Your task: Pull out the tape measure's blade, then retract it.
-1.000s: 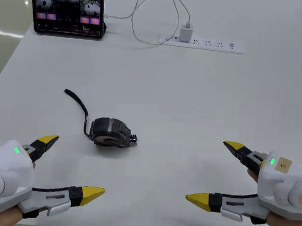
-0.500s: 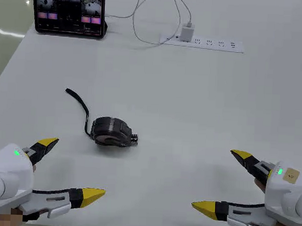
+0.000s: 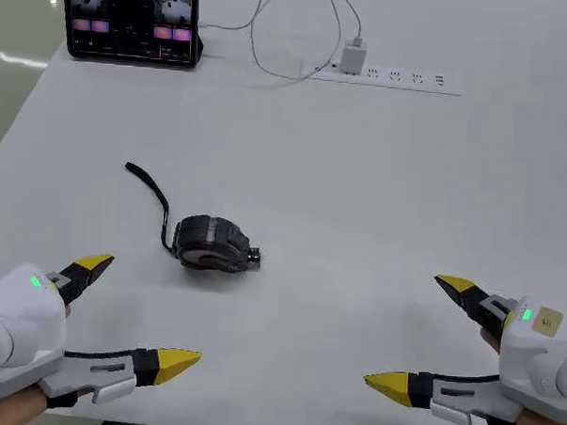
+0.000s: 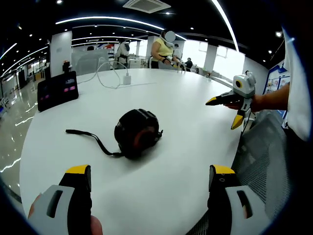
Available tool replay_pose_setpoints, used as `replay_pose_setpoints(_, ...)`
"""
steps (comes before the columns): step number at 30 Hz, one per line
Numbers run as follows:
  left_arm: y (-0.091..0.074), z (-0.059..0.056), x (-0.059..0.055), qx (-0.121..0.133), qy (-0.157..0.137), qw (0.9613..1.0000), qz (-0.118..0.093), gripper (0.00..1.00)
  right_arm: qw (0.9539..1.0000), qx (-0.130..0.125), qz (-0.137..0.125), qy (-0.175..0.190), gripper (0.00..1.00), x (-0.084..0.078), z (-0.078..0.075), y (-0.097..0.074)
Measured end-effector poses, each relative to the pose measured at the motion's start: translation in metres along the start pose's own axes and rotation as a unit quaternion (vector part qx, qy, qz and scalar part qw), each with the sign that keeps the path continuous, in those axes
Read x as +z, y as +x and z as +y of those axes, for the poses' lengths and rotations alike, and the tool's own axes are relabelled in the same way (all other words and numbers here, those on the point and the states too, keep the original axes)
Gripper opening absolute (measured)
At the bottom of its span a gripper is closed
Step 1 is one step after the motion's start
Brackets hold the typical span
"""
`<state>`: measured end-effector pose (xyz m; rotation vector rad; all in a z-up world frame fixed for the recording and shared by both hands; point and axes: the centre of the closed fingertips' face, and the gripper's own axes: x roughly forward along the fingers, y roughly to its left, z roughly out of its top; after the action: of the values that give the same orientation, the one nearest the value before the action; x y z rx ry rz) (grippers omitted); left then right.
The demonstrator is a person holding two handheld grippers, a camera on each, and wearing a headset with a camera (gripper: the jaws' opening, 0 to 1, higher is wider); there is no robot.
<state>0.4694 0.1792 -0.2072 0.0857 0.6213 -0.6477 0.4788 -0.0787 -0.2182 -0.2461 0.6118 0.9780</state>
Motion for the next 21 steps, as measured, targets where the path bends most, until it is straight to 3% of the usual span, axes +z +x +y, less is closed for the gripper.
replay_pose_setpoints(21, -0.0016, -0.0002, 0.0060, 0.001, 0.004, 0.9999, -0.010, 0.99, 1.0000, 0.006, 0.004, -0.002, 0.93, 0.0001, 0.0024, -0.0005)
